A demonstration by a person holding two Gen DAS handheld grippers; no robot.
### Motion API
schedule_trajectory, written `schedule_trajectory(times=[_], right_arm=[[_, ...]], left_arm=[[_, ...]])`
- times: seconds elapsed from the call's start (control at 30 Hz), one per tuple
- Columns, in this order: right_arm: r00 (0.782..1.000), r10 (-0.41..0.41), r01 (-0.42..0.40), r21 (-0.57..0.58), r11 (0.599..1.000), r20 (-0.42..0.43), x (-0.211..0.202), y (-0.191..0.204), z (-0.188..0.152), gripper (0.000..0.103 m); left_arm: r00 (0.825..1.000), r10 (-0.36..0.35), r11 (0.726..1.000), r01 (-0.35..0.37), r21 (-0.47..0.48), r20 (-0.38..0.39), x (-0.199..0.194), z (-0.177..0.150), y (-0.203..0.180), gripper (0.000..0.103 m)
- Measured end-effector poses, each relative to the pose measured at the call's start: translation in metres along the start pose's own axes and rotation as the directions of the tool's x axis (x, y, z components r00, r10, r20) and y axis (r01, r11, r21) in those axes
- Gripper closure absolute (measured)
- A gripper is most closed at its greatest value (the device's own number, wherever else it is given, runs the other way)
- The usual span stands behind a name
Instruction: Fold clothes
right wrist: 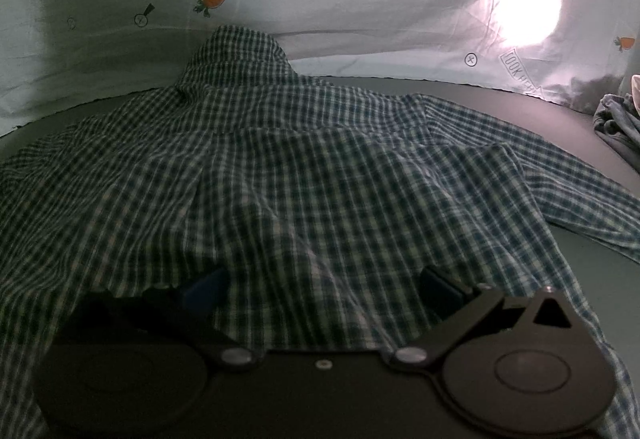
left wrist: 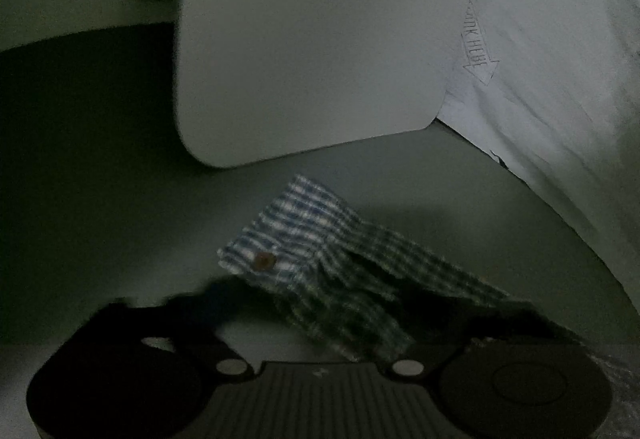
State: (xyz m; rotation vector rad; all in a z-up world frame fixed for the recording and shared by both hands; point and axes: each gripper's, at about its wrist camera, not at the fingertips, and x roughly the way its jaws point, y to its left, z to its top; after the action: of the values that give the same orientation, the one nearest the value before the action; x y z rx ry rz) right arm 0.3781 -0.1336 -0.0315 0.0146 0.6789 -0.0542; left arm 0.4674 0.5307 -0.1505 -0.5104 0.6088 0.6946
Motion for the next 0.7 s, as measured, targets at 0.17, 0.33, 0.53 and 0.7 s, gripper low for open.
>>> schedule_trajectory(times=[0.17, 0.33, 0.53, 0.7], right_arm=[[1.0, 0.001, -0.001, 0.0, 1.0, -0.001, 0.0, 0.0, 0.0, 0.0], [1.0, 0.004, -0.004, -0.001, 1.0, -0.011, 0.0, -0.001, 0.002, 0.0], [0.999, 0.01, -0.01, -0.006, 1.0, -0.042, 0.001, -0.001, 0.008, 0.0], [0.987, 0.031, -0.033, -0.014, 0.999, -0.158, 0.007, -0.001, 0.025, 0.0]], left_arm=[[0.988, -0.155, 0.987, 0.154, -0.049, -0.015, -0.014, 0.003, -0.027, 0.092], [0.874, -0.481, 0.866, 0.485, 0.121, -0.062, -0.071, -0.015, -0.117, 0.093], [0.639, -0.677, 0.571, 0.769, 0.286, -0.366, -0.126, -0.087, -0.212, 0.05], [0.635, -0.636, 0.565, 0.77, 0.296, -0.437, -0.138, -0.11, -0.217, 0.018]])
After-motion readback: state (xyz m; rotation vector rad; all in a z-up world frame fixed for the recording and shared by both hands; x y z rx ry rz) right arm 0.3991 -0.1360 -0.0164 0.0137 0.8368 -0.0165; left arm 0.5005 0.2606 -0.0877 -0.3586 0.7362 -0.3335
